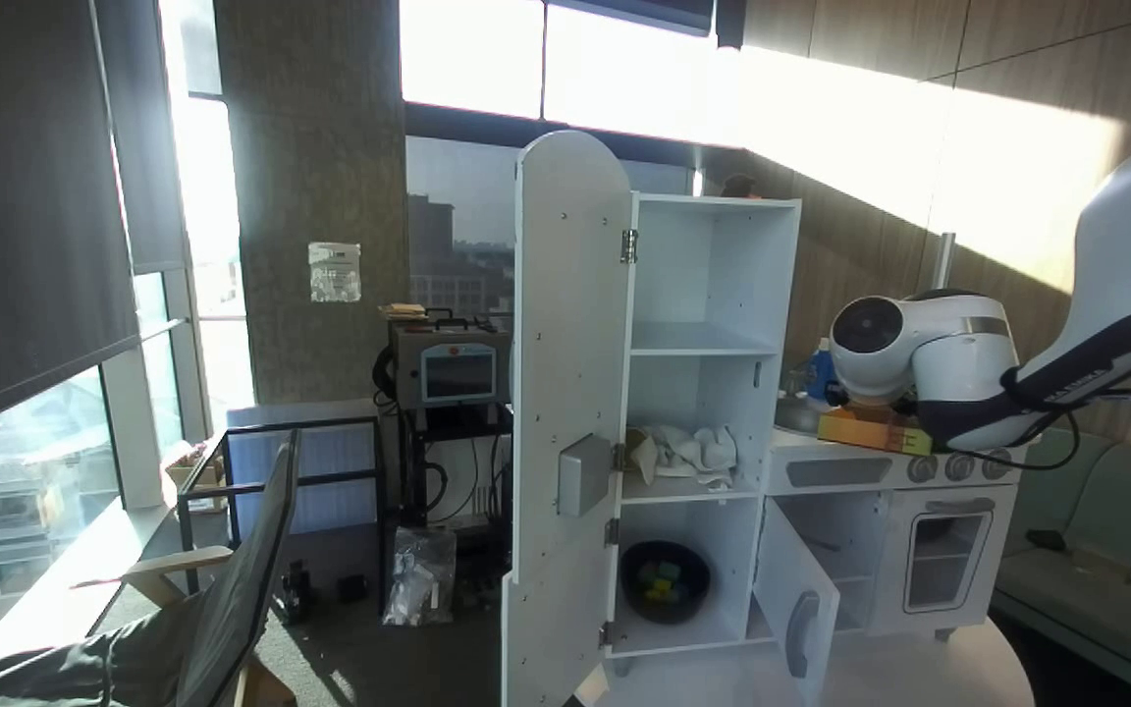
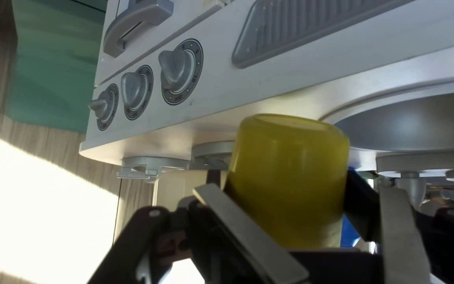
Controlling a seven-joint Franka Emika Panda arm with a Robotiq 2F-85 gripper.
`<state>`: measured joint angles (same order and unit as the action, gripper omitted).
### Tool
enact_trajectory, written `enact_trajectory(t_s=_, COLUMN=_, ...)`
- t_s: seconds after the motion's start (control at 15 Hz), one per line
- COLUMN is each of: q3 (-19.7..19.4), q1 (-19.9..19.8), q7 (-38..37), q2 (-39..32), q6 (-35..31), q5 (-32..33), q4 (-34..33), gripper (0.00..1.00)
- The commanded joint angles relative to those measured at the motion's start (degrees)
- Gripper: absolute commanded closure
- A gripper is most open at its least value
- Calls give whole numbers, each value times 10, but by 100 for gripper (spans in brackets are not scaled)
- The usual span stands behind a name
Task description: Take the yellow cup out of the sink
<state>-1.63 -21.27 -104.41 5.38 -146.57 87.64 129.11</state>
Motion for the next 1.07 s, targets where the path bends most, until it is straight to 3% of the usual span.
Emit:
enact_trajectory(t_s=0.0, q3=-39, q1=52, q7=-23, q2=-23, q6=4, q5=24, q4=-28, gripper=50)
enact_trajectory(t_s=0.13, q3=-48, q1=67, q7=-25, q2=-27, q6=6, q5=25, q4=-33, gripper=50)
enact_trajectory(t_s=0.2, q3=-51, q1=73, q7=-24, q2=-26, q6=6, q5=23, q4=-34, gripper=9)
enact_trajectory(t_s=0.33, q3=-54, q1=84, q7=-15, q2=-17, q6=23, q5=6, q4=-30, gripper=0)
enact_trajectory(t_s=0.87, q3=-62, q1=98, q7=2, q2=40, q6=62, q5=-32, q4=-18, gripper=0)
enact_trajectory(t_s=1.0, q3=-69, q1=99, q7=45, q2=66, q6=51, q5=-73, q4=-15, gripper=0)
